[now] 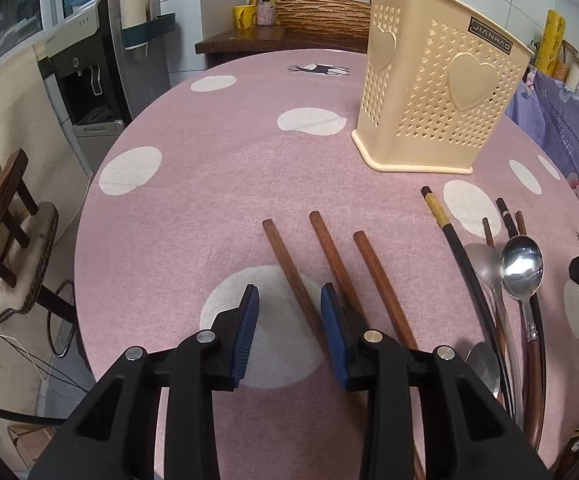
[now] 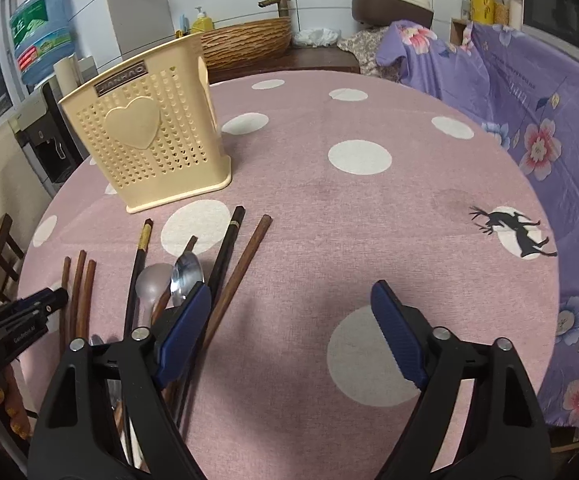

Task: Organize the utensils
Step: 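Move the left tool to a brown wooden chopstick while the right tool reaches a black chopstick, then close the left tool on the brown chopstick while the right tool grips the black chopstick, lift both, then carry both chopsticks over the cream holder and lower them into its compartments, then open both tools to release the chopsticks inside the holder, then move the left tool to another brown chopstick while the right tool reaches a gold-banded black chopstick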

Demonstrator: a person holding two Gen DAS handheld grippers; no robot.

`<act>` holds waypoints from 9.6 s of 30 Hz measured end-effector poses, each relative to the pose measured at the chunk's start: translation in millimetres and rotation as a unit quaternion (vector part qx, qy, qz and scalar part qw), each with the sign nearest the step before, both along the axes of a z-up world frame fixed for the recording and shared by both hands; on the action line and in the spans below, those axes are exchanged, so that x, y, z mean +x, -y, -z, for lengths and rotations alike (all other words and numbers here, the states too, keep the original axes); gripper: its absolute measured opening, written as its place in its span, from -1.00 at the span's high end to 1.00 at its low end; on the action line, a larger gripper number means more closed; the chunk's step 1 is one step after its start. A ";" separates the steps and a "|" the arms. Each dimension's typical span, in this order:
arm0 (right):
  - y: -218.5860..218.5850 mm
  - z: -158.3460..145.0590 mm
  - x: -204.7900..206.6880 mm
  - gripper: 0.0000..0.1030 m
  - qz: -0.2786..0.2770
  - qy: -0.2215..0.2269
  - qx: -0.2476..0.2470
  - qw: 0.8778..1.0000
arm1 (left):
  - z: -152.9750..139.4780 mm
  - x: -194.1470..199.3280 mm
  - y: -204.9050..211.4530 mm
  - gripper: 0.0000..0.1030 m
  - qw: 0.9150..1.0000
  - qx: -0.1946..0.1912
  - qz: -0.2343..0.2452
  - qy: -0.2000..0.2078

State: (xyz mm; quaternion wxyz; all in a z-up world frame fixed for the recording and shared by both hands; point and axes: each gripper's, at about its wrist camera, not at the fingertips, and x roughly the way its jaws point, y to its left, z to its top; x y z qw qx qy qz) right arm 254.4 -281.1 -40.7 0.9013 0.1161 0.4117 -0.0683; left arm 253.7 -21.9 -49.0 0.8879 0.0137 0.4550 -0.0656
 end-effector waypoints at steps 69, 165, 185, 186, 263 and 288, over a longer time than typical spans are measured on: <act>-17.2 -29.0 78.3 0.84 -0.057 0.018 0.005 0.998 | -38.1 25.4 27.4 0.84 0.999 -0.014 0.020 0.044; -21.4 -188.4 98.7 -0.19 -0.039 0.219 -0.015 0.975 | -162.0 69.3 35.6 -0.15 0.974 -0.130 0.005 0.187; -20.1 -103.8 16.8 -0.23 -0.035 0.148 -0.044 0.987 | -84.3 -12.6 4.6 -0.67 0.987 -0.099 0.005 0.126; -20.1 -98.5 13.3 -0.23 -0.033 0.144 -0.047 0.988 | -78.1 -15.6 2.4 -0.67 0.988 -0.097 0.001 0.118; -7.3 -9.6 -18.3 -0.23 -0.005 0.023 -0.012 1.000 | 2.3 0.5 -3.0 0.73 1.000 -0.001 -0.010 0.010; -116.7 6.4 98.0 0.19 -0.166 -0.067 -0.025 0.984 | 2.7 10.6 -3.5 0.77 1.000 -0.005 -0.001 0.009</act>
